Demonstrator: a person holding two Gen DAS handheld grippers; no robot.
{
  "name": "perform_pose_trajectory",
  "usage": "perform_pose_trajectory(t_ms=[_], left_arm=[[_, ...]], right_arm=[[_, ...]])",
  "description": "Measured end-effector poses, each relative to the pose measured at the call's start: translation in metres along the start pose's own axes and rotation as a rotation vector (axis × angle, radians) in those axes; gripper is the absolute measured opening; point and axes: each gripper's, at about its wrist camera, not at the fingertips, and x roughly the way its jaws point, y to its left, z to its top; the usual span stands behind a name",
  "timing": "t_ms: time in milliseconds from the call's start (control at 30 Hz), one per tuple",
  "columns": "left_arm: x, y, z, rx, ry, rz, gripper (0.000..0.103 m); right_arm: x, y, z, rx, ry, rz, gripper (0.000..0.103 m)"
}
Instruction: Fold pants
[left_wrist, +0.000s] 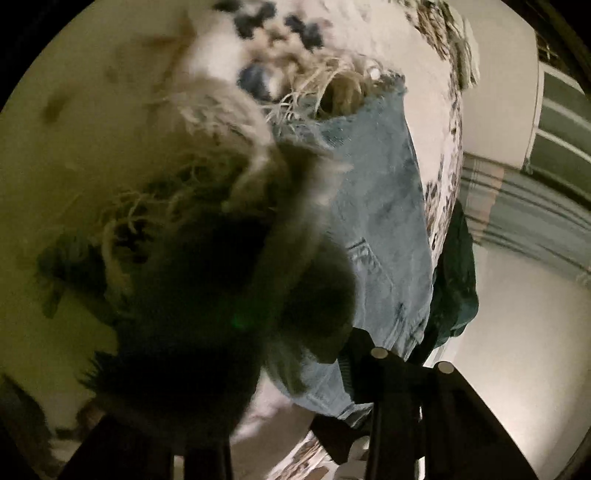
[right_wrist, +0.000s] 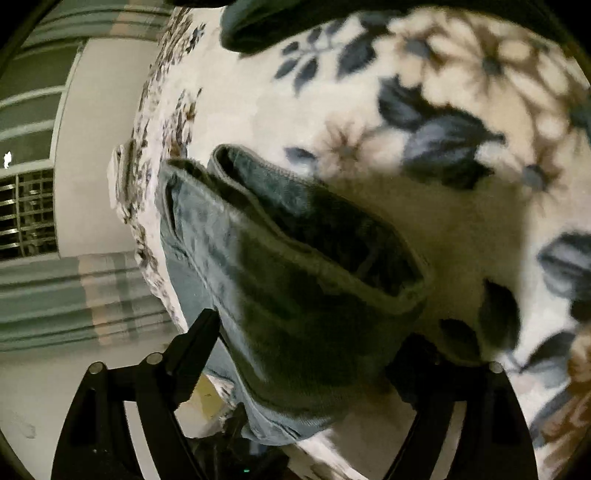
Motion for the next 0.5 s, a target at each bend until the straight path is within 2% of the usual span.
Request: perform_pose_trajectory(t_ms=[67, 100, 167, 233, 300, 400, 500], left_arm=[[0.0, -0.004, -0.004, -0.022, -0.017, 0.001, 0.045], [-0.004, -0.006, -0.006, -0.053, -0.027, -0.011, 0.052], [-0.008, -0.013, -0.01, -0.068, -0.045, -0.06, 0.073], [-0.01, -0.018, -0.012, -0.035, -0.058, -0.095, 0.083], [-0.003, -0.017, -0.01, 0.002, -0.041, -0.047, 0.083], [0.009, -0.019, -0.005, -0.028, -0.049, -0.035, 0.083], [0.016, -0.036, -0.004, -0.039, -0.054, 0.064, 0.083]], right_arm=[[0.004, 0.002, 0.002, 0.002, 0.001, 0.023, 0.1], [0.006, 0.005, 0.003, -0.005, 0.001, 0.024, 0.101], [0.009, 0.01, 0.001, -0.032, 0.003, 0.02, 0.103], [0.01, 0.012, 0.0, -0.061, 0.011, 0.028, 0.103], [0.009, 0.011, -0.001, -0.074, 0.019, 0.05, 0.103], [0.008, 0.007, 0.0, -0.069, 0.025, 0.074, 0.103], [0.008, 0.007, 0.003, -0.06, 0.034, 0.067, 0.103]])
